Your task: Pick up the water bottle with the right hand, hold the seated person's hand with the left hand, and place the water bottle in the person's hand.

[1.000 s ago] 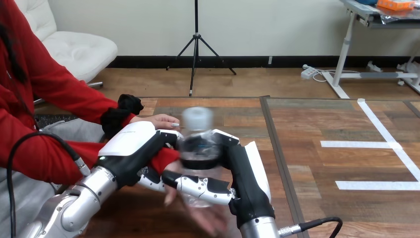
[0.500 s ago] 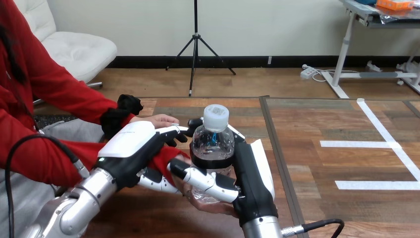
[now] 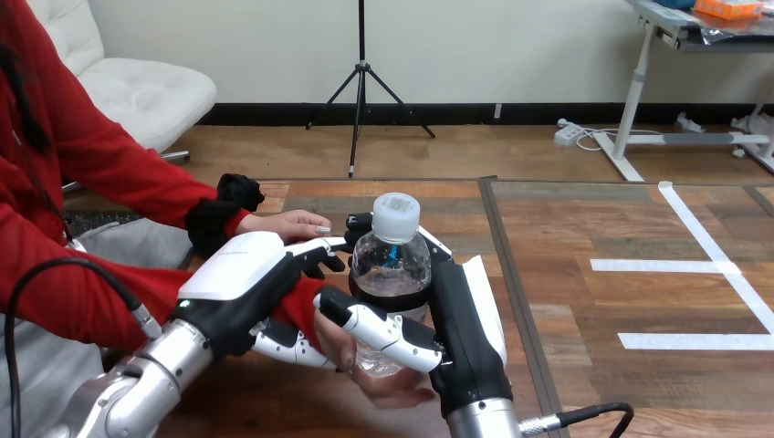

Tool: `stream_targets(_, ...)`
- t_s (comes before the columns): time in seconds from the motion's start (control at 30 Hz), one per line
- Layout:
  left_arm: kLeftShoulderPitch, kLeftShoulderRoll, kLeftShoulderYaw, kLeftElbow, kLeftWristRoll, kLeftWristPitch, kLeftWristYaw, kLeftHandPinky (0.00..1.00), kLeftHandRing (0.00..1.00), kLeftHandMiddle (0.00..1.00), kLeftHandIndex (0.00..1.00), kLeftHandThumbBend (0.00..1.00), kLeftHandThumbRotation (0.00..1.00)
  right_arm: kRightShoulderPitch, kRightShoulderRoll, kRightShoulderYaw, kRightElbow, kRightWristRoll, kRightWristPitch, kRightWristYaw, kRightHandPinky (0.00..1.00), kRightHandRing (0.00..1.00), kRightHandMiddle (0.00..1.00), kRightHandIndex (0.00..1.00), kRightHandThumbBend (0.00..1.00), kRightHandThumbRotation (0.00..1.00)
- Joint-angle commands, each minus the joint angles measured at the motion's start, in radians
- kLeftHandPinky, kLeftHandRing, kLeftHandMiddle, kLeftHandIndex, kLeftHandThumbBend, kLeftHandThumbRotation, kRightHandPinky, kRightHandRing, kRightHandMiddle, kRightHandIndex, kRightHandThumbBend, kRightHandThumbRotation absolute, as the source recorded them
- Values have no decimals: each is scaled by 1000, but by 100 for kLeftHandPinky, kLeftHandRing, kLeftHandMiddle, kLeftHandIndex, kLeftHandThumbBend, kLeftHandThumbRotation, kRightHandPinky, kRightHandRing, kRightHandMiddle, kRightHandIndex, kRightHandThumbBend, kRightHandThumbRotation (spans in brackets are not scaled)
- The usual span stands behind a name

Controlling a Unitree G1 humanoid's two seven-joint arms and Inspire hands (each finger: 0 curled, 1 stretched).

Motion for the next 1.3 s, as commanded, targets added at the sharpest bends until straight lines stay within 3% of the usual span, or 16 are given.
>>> stream_targets(0.0, -8, -1, 24, -79, -29, -9, 3, 65, 74, 80, 87, 92, 38, 7, 49, -2, -24, 5, -32, 11, 53, 66, 72, 72, 98, 55)
stream_targets(0.17, 4, 3, 33, -97, -44, -12, -8, 66, 75, 81, 88, 91, 37, 7, 51, -15, -33, 12, -26, 16, 54, 68, 73, 73, 98, 56)
stream_targets(0.33, 5, 2, 41, -86, -57, -31, -9, 66, 75, 82, 88, 94, 53, 6, 54, -27, -37, 9, -19, 13, 55, 68, 73, 73, 99, 58)
stream_targets(0.47, 5, 0, 42, -81, -58, -40, -1, 66, 75, 81, 88, 95, 58, 5, 54, -38, -39, 11, -16, 13, 55, 68, 73, 73, 100, 59)
stream_targets(1.27, 22, -4, 52, -113, -64, -35, -8, 67, 77, 84, 90, 96, 41, 3, 56, -73, -54, 18, 9, 33, 54, 67, 71, 73, 100, 59)
